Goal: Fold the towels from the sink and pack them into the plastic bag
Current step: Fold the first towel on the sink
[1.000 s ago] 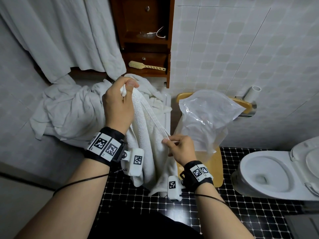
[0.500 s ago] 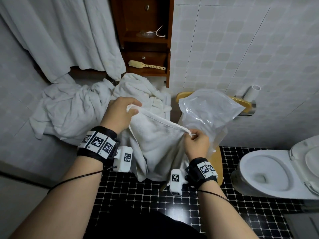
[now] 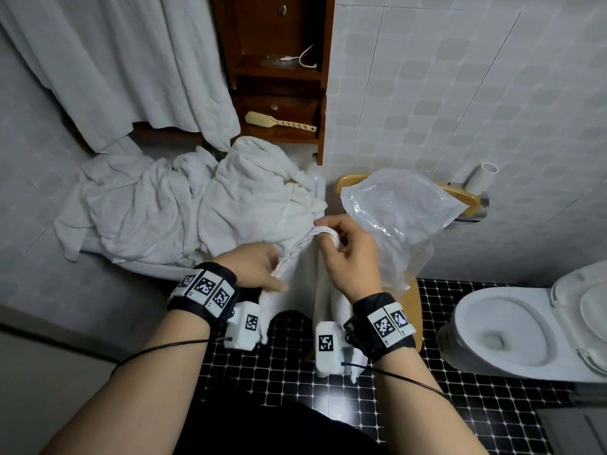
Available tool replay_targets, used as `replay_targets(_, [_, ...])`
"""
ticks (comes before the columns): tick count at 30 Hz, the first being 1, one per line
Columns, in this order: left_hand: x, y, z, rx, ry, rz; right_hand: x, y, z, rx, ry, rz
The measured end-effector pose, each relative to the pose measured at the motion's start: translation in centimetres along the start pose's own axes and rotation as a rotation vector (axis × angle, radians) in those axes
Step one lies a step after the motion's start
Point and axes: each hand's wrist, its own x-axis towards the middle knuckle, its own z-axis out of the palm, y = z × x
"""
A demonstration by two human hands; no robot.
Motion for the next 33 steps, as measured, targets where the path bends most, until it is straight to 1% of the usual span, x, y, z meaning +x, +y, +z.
replay_targets(3, [0.5,2.1,0.6,-0.295,0.241,0.241,0.0,-0.5,0.2,-0.019,-0.035,-0.052])
replay_targets(5, [0.8,3.1,0.5,-0.395,0.345,0.334,-0.1,-0.5,0.1,-0.051,-0.015,-0.064])
replay_targets(7, [0.8,3.8,0.4,-0.405,0.379,0.379,-0.1,-0.4,-0.3,-0.076,0.024,-0.07])
replay_targets(10, [0.9,4.5,1.0,-0.342,0.399,0.434,-0.1,-0.3,-0.8,-0.077,0.068,-0.078])
replay_targets(12, [0.9,5.0,1.5,-0.313,0.449,0.446,0.0,-0.4,-0.7,-0.057,0.074,-0.076])
replay_targets(16, [0.6,5.8,0.9,-0.279,0.422,0.403,0.1,-0.1,-0.4,0.04,0.052,-0.016])
replay_targets(20, [0.1,5.6,-0.6,-0.26,0.478,0.305,0.0,0.5,-0.7,0.119,-0.054,0.053])
replay_targets(25, [-0.3,4.1,-1.4,-0.24,0.501,0.322,-0.2,1.1,-0.1,0.112,-0.117,0.117])
replay_targets(29, [-0.1,3.2,-2.0,-0.192,0.595,0.333,-0.2,1.6,0.3,0.141,-0.12,0.171])
replay_targets(32, [-0.3,2.9,-2.3,-0.175,0.659,0.328,-0.4,1.5,0.9,0.102,-0.123,0.14])
replay_targets(33, [-0.4,2.8,-2.4,-0.188,0.669,0.319,-0.5,1.5,1.1,0.056,-0.139,0.103])
